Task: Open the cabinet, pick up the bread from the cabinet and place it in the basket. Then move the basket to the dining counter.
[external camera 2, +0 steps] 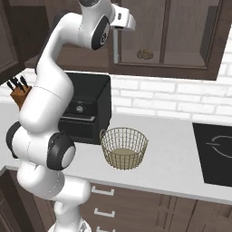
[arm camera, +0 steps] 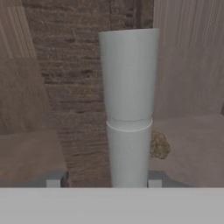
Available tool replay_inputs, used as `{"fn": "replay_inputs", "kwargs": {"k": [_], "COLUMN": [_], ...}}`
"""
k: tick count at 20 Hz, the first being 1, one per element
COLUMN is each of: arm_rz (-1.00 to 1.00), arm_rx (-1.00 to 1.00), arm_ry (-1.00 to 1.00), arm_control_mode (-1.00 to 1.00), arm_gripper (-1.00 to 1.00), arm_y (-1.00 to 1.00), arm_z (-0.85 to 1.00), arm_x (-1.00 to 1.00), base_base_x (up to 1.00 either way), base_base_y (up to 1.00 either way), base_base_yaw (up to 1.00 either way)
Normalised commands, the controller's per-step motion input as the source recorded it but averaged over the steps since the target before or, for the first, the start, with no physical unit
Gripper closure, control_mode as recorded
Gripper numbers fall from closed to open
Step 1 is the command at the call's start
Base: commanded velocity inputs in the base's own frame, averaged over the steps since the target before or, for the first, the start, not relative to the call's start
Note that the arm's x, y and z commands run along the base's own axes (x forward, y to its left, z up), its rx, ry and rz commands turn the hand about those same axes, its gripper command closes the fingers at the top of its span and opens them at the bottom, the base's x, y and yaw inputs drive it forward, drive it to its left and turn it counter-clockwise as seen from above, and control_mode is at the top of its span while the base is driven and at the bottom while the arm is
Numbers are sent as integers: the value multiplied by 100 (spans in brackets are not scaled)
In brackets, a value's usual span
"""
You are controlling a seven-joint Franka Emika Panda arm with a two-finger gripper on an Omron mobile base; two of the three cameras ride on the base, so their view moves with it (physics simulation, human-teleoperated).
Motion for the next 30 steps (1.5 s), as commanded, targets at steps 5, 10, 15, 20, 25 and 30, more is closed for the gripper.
{"fn": "replay_inputs", "kwargs": {"k": [5,10,15,20,25,30], "arm_rz": [3,11,7,0,3,10], "arm_rx": [0,-1,-3,1,7,4], "arm_ry": [-1,-4,-7,-1,-2,-12], "arm_control_mode": [-100,-100,-100,-100,-100,-100], "arm_gripper": [100,100,100,100,100,100], "arm_y": [-2,-38,-29,-56,-86,-100], "arm_z": [-1,-19,-14,0,3,11], "arm_x": [5,36,17,-24,-86,-100], "base_base_x": [0,0,0,0,0,0], "base_base_y": [0,0,0,0,0,0], "base_base_yaw": [0,0,0,0,0,0]}}
